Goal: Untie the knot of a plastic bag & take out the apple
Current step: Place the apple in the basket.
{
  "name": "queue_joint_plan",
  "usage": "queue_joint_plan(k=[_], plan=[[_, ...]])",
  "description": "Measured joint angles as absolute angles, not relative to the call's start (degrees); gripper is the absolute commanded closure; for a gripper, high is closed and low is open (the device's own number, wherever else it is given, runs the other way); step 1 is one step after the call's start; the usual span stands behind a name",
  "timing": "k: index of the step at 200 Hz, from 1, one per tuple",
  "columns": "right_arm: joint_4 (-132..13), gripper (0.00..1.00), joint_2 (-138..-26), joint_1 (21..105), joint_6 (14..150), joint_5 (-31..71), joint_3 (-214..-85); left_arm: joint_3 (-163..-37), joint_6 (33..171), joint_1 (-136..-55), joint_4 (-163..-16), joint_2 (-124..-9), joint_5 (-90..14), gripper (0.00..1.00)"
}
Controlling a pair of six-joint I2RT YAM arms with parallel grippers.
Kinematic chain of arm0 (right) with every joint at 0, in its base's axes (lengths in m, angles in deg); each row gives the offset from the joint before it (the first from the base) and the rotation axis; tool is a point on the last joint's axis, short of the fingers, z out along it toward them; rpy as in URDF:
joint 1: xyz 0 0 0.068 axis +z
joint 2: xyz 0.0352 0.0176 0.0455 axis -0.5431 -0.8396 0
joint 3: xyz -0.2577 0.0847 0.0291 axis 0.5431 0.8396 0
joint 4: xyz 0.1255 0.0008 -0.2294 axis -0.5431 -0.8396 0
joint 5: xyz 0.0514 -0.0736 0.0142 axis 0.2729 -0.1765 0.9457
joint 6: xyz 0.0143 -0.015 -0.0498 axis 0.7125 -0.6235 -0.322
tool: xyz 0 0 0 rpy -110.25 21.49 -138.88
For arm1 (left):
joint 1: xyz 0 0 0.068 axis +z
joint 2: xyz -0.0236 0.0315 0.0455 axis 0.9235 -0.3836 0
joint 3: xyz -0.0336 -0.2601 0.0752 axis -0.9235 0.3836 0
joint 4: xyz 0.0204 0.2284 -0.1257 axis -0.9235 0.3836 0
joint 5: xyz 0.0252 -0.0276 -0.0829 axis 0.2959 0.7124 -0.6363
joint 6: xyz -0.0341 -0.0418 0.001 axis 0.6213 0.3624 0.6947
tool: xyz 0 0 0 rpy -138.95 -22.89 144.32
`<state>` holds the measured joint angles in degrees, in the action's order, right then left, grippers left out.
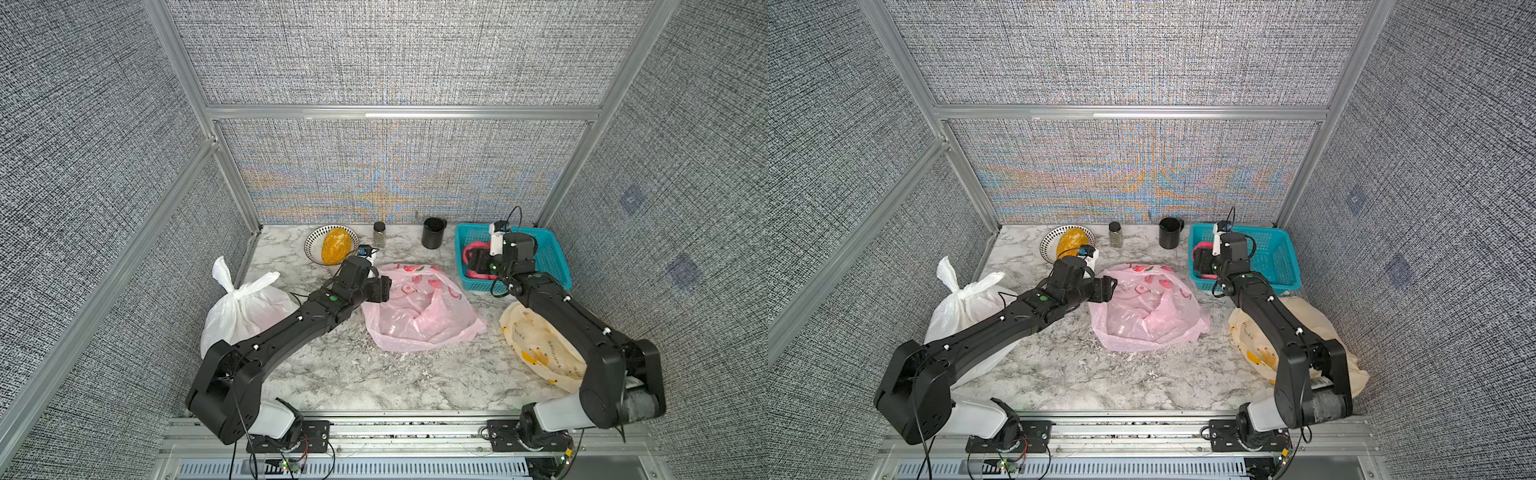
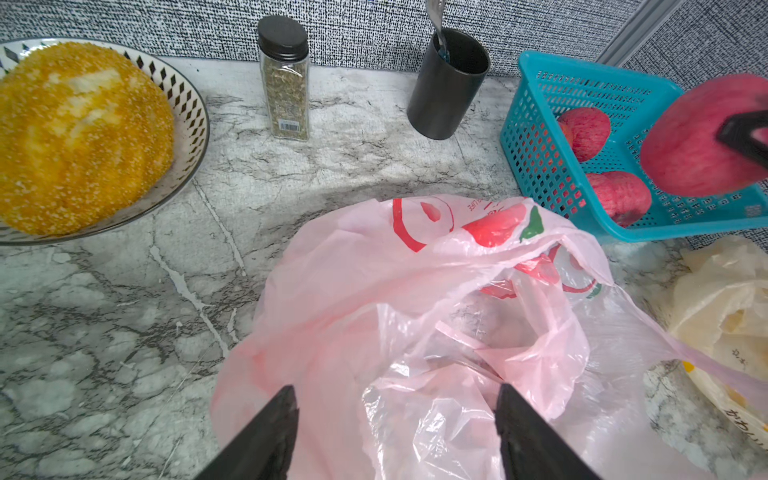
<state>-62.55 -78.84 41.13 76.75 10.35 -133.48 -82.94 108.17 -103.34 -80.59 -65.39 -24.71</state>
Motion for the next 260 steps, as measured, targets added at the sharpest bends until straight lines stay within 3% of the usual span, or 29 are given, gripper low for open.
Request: queue_joint_plan(k=[60,136,218,260], plan=[[-59.5,0.25,-89.5,33.2,76.4,12.8,-136.6,-83.9,106.5,-103.3,-78.3,-63.8,-25.7,0.0],[-55.9,0.2,-96.9,30.7,75.9,14.1,-139.5,-84.1,105.8,-103.3,-74.8,-60.9,-23.7,0.0],[-57.3,0.02,-96.9,30.7,75.8,14.8,-139.5,-83.8,107.1,-102.9,-65.2,-53.7,-7.4,0.0],[-57.9,0.02,-93.1,32.0,75.8,16.1,-139.5,-83.0,109.8,-100.0,-62.1,-50.7,-2.1,0.0]])
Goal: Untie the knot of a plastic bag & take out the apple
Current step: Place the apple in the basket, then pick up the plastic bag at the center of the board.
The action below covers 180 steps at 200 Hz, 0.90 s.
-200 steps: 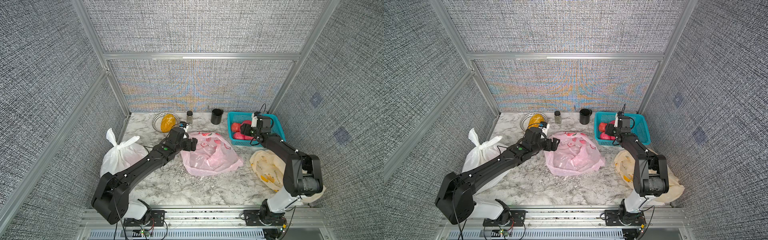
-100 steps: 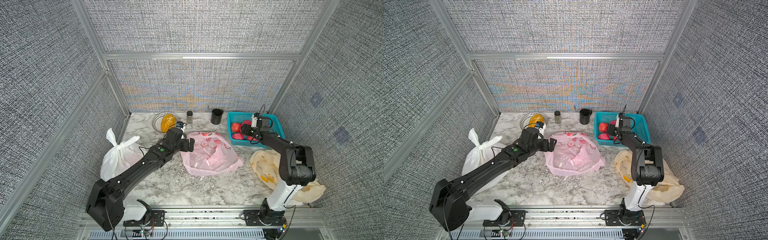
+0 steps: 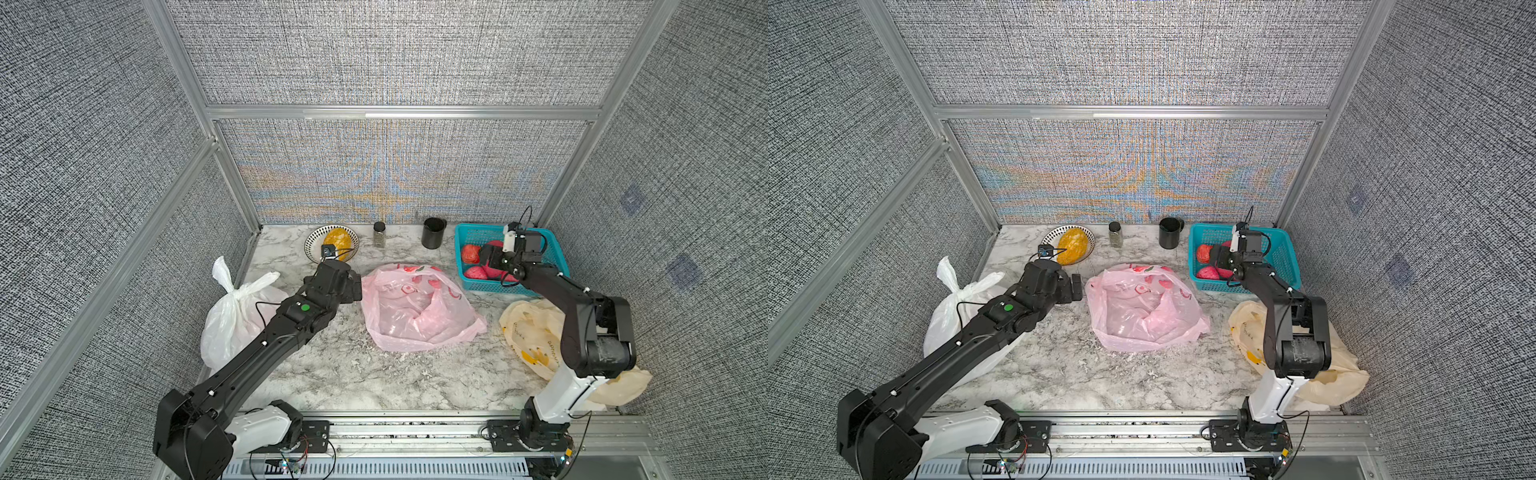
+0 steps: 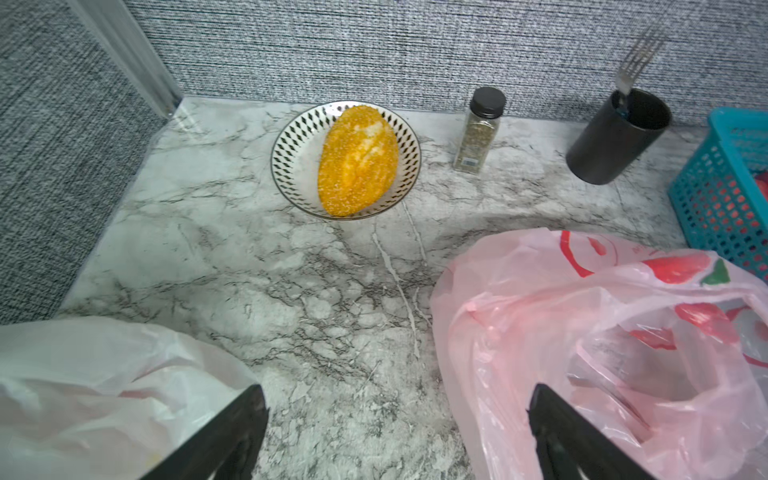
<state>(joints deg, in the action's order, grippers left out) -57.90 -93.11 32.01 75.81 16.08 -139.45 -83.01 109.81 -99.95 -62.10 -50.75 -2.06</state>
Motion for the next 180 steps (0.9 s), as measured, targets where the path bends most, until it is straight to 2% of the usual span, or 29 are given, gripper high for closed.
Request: queue_joint_plan(k=[70,109,180], plan=[[-58.3,0.02,-80.6,43.2,76.9,23.4,-135.6,-87.9,113.2,-92.4,-49.0,-47.9,9.4,0.0],[-59.1,0.02,-78.7,50.4,77.3,26.2,-133.6,-88.9,114.3,-84.0,-43.1,-45.5,14.3,0.0],[-62.6,0.02,-78.0,54.6,76.3,27.6,-132.3,-88.1,111.1,-66.0,-42.2,-47.8,11.2,0.0]])
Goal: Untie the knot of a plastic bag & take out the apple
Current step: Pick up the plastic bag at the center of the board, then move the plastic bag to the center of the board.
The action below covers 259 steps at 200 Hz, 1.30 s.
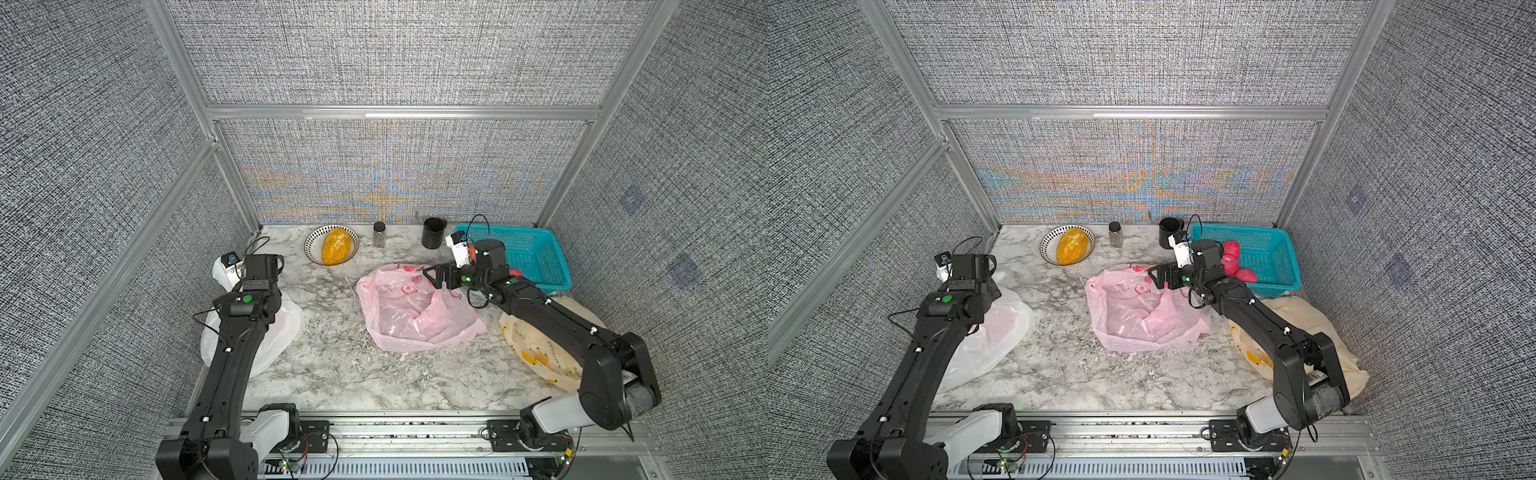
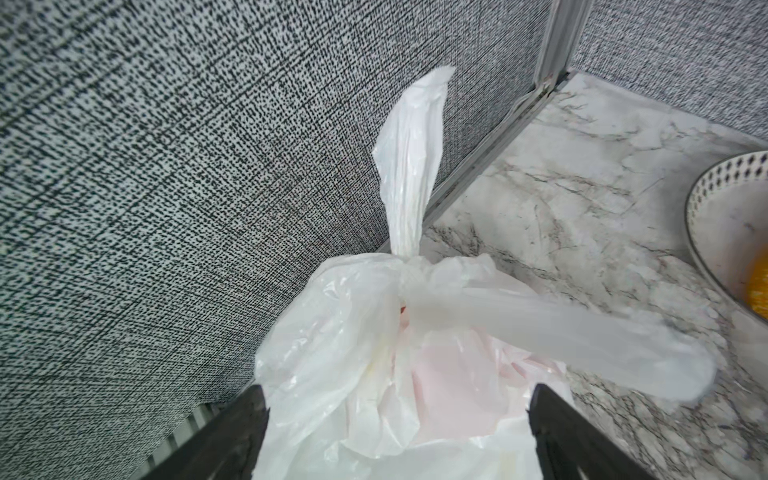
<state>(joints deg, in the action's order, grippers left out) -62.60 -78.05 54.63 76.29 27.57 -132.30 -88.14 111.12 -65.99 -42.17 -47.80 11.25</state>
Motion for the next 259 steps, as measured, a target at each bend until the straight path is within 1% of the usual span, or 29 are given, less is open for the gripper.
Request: queue_joint_plan(k=[24,69,85,97,109,118,155,160,166,175,207,259], plan=[[-63.9,0.02,-78.0,54.7,75.7,27.6,-131.6,-87.8,107.8,-59.8,-44.9,-50.9,8.1,0.0],[-64.8,0.02,-78.0,54.7,74.5,27.5,-131.3,-85.6,102.1,-51.1,-49.4,-52.9,3.7,0.0],[-65.6,0.02,-78.0,54.8,74.3,27.5,-131.3,-85.4,101.5,-49.6,-50.4,-54.0,2.4,0.0],[-66.0,0.02,-78.0,54.8,74.2,27.5,-131.2,-85.4,101.2,-49.3,-50.8,-55.2,1.0,0.03],[-66.2,0.02,-78.0,54.8,74.1,27.2,-131.2,-85.3,101.2,-48.9,-51.1,-56.6,-0.1,0.1],[-66.3,0.02,-78.0,54.8,74.1,27.1,-131.2,-85.2,101.4,-48.6,-51.1,-57.9,-0.6,0.18],[-66.4,0.02,-77.9,54.8,73.8,27.1,-131.2,-84.5,103.2,-48.4,-51.2,-61.6,-4.7,0.71],[-66.4,0.02,-77.9,54.8,73.8,27.1,-131.2,-84.5,103.5,-48.4,-51.1,-62.0,-5.2,0.75],[-66.4,0.02,-77.9,54.8,73.8,27.1,-131.2,-84.6,103.6,-48.4,-51.0,-62.3,-5.7,0.83],[-66.4,0.02,-77.9,54.8,73.8,27.1,-131.2,-84.9,103.8,-48.3,-50.6,-62.7,-6.9,0.99],[-66.6,0.02,-78.6,54.8,73.8,27.1,-131.2,-84.9,104.5,-48.3,-50.2,-61.9,-10.4,1.0],[-67.7,0.03,-81.5,56.0,73.9,27.2,-130.5,-82.3,104.6,-49.6,-50.2,-52.3,-17.8,1.0]])
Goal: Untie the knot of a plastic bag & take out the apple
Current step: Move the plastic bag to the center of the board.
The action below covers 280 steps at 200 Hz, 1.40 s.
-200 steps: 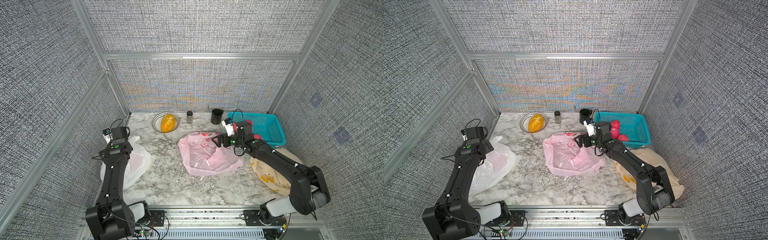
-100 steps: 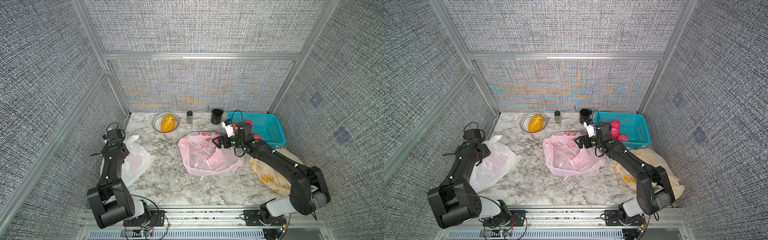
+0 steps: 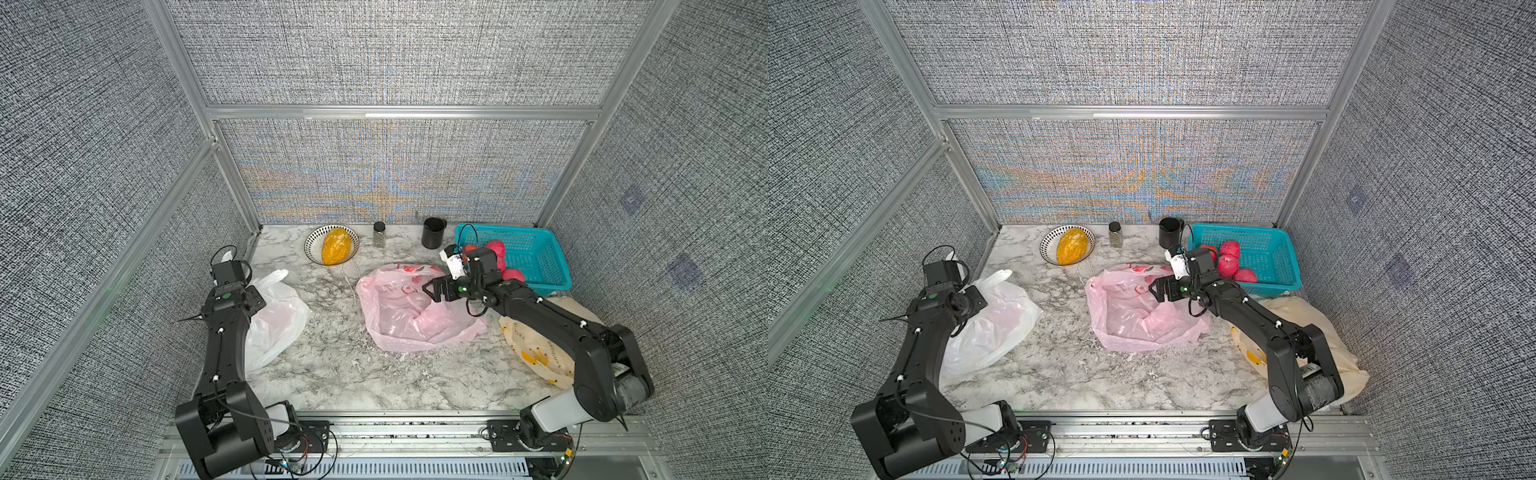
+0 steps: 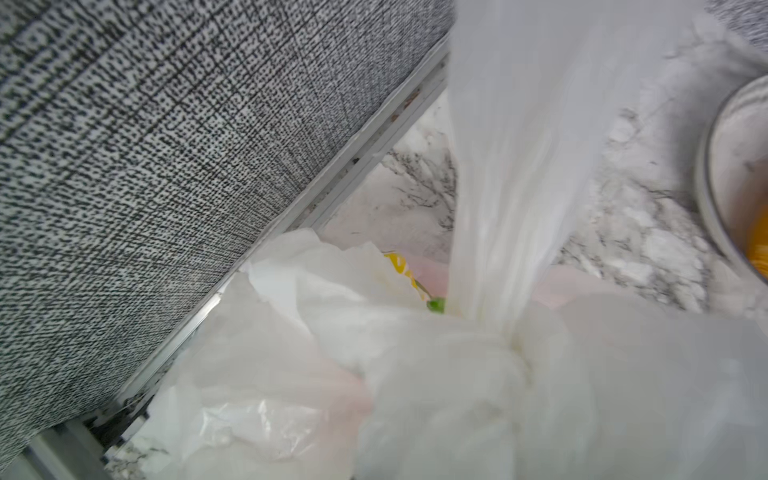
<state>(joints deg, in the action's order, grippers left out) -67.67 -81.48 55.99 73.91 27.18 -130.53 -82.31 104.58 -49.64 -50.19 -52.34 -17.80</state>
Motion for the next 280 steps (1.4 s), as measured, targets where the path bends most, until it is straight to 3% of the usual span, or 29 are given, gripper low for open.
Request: queue_joint_plan(k=[84,194,228,280], plan=[[-65.5,0.06,-96.6,62.0,76.9,29.4,-133.6,-84.5,106.5,-55.8,-49.8,-38.9,-24.7,1.0],[-68.4,0.07,-126.4,79.2,79.6,40.4,-172.4,-102.1,107.0,-65.6,-47.1,-37.4,-26.1,1.0],[-66.0,0.03,-124.0,79.3,80.7,44.0,-171.0,-102.8,107.8,-70.6,-47.0,-38.4,-26.3,1.0],[-63.1,0.02,-111.3,79.4,78.7,44.9,-159.7,-106.0,109.1,-73.8,-47.3,-39.6,-25.7,1.0]])
